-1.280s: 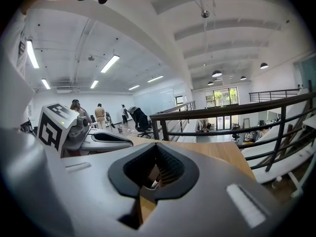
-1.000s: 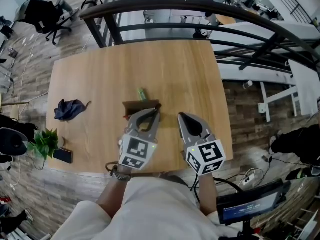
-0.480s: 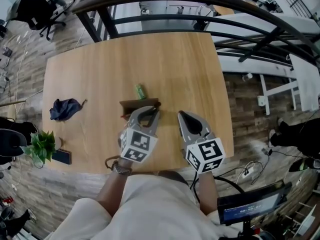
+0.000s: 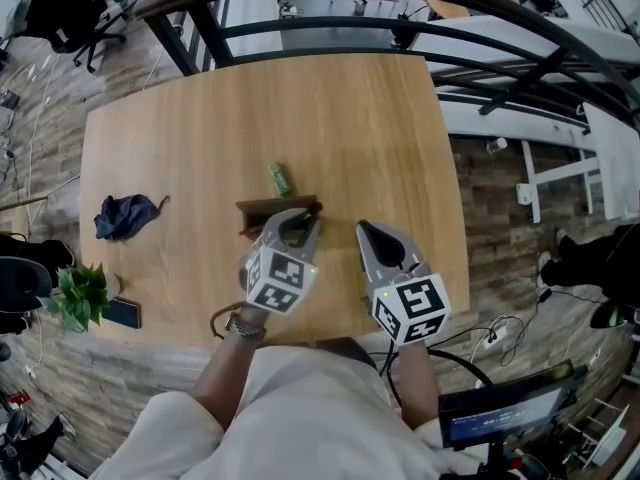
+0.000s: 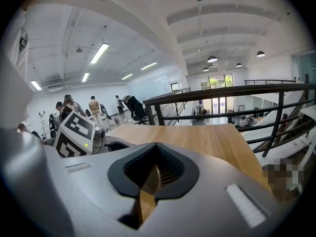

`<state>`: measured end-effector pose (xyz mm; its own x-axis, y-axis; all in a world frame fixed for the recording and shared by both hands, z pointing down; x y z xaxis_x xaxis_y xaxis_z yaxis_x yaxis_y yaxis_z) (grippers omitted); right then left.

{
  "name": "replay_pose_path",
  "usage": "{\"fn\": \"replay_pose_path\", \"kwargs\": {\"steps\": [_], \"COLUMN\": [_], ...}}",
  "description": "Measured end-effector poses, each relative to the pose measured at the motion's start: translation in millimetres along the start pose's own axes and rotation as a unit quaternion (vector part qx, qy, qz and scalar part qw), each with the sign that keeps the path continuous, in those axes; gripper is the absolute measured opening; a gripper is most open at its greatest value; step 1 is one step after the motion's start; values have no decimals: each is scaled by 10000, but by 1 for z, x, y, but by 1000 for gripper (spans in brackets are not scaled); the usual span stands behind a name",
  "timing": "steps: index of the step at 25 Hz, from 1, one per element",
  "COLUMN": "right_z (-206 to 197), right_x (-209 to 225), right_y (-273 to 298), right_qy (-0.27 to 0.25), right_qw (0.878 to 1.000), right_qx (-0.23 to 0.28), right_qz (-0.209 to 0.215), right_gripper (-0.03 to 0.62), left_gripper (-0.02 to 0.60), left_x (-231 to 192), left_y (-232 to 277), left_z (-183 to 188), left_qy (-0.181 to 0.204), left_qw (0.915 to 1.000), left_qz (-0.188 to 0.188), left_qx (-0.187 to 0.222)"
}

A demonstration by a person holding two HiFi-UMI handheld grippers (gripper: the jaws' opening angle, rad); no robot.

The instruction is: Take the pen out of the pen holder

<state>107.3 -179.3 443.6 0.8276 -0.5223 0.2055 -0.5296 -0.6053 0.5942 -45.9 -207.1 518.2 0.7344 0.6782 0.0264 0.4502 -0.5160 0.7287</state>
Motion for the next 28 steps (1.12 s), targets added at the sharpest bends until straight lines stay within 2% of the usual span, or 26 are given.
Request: {"fn": "replay_pose_path", "kwargs": {"steps": [16,28], "right_z": [-7,-8], "right_x": [5,7], "right_y": [8,8], "right_qy": [26,21], "right_qw": [9999,9998], "right_qx": [-164,-209], "right_qz": [17,25], "right_gripper": [2,2], "left_gripper": [75,88], "left_x": [4,5], "left_y": [23,30], "left_z": [-11,-15], "left_qy": [249,149], "left_qw": [9988,9988], "left_qz": [336,355], "left_qx": [-263,-293]}}
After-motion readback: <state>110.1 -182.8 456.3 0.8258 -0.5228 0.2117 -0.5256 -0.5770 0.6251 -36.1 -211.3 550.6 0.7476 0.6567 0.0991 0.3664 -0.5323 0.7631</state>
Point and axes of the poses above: the fingertips, and each gripper's own axes: y forward along the fingers, x to its right, z out of its top, the point moved 8 cm from there along -y, backward along the fingers, and after that the axes turned 10 degrees about -x, right-handed, at the moved point
